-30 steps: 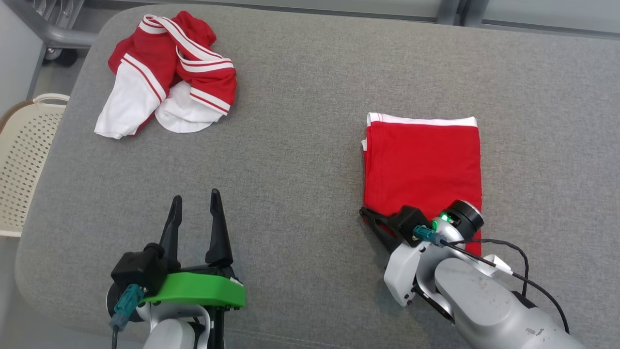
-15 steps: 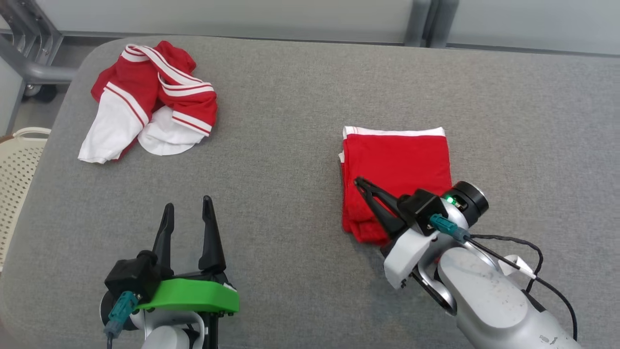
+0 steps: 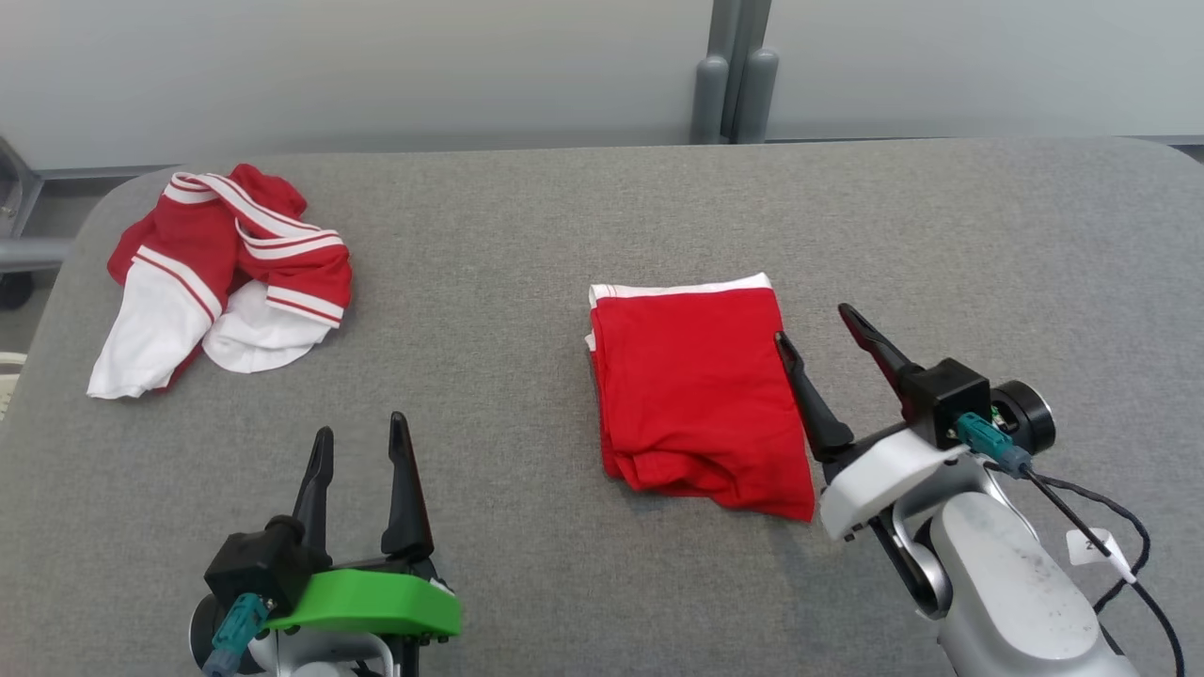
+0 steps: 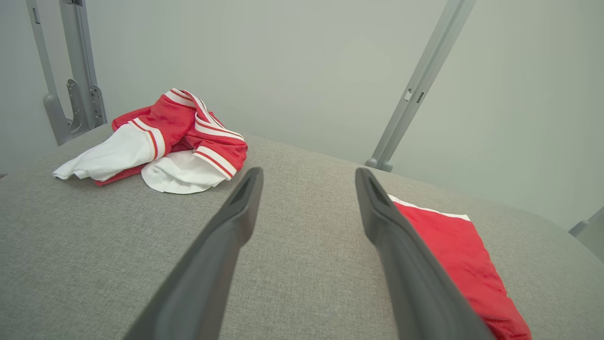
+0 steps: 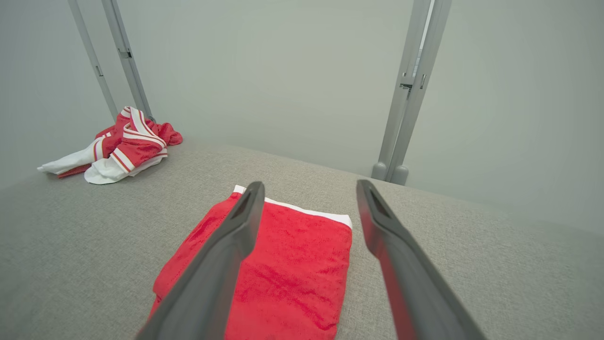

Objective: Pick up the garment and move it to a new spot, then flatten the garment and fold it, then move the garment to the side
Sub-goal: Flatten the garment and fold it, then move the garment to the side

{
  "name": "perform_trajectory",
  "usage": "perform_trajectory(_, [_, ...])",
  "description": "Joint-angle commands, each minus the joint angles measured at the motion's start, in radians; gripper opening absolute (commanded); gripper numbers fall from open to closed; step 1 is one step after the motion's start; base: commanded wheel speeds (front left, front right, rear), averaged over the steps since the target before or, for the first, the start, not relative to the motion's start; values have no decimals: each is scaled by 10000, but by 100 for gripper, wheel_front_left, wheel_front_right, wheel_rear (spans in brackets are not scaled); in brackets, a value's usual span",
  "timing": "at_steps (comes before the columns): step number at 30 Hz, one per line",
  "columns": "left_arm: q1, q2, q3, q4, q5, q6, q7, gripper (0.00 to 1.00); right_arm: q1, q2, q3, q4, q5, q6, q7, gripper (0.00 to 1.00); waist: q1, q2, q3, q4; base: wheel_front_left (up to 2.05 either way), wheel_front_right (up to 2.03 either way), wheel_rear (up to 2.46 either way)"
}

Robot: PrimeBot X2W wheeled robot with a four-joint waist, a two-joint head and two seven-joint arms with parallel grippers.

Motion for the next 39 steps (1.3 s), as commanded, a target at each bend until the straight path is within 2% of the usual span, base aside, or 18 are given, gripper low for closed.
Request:
perform_trajectory(1, [232,29,52,-44,108,16,-3,100,283,8,-251,-61,-62,-3,-18,100,0,1,-224,-289,0,0,0])
perform_trajectory(7, [370,29,31,-56,176,-42,-5,100,689,141,-1322,533,32,-3,-18,100,0,1,-287,-482,0,0,0])
perform_trajectory(17, [346,29,-70,-82,207,-31,-3,100,609,297,-2138,1308,44,-3,-18,100,0,1,-187,-370,0,0,0])
perform_trajectory(23, [163,29,-42,-115,263,-34,-3,100,172,253,-2312,1905,-147,-3,-18,100,0,1,55,82,0,0,0])
perform_trajectory(29, [-13,27,-85,-149,248,-45,-3,100,-683,50,-2217,3228,36,-3,256,100,0,1,465,747,0,0,0])
perform_trajectory(39, [-266,26,-194,-158,127,-53,-5,100,-2021,-291,-1523,5259,1809,-3,1420,100,0,1,1091,1760,0,0,0])
